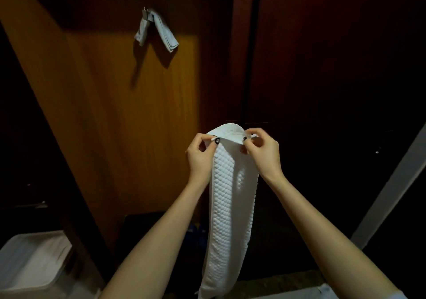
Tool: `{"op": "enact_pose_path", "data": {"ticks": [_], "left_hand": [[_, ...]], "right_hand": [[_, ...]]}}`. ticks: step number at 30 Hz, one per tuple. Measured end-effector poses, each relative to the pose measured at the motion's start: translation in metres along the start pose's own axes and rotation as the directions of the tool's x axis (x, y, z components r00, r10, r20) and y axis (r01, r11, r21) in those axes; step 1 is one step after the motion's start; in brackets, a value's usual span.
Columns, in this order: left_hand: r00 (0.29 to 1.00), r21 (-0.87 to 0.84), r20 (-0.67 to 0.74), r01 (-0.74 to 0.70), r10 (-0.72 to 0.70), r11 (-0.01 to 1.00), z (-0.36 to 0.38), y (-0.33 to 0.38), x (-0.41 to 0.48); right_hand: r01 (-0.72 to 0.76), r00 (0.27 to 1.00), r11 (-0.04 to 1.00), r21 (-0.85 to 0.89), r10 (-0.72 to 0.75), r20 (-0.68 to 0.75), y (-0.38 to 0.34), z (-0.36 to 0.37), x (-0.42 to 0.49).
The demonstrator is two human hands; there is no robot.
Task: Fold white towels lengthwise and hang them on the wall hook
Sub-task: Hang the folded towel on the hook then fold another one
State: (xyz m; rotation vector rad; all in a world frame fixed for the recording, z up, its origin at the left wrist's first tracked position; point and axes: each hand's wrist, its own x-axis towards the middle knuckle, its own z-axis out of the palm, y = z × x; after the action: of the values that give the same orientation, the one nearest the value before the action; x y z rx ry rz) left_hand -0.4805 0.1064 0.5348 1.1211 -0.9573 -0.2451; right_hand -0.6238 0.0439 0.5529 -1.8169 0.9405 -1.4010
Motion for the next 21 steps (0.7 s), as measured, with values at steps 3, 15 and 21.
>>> {"op": "enact_pose_path", "data": {"ticks": [3,15,21], "left_hand": [[0.999,-0.043,0.042,0.025,-0.023,0.999,-0.009,0.002,0.009],[0.999,-0.001,-0.027,0.025,-0.025,1.000,-0.058,0.008,0.045],[0.997,0.013,-0.083,0.014,-0.013,1.000,-0.099,0.007,0.061]], "right_hand": [[0.054,0.980,0.989,-0.135,-0.026,0.199,0.009,-0.009,-0.001],[0.288,0.837,0.912,-0.293,-0.091,0.539,-0.002,-0.016,0.008],[0.461,0.759,0.800,-0.384,-0.131,0.638,-0.019,-0.011,0.010]]}}
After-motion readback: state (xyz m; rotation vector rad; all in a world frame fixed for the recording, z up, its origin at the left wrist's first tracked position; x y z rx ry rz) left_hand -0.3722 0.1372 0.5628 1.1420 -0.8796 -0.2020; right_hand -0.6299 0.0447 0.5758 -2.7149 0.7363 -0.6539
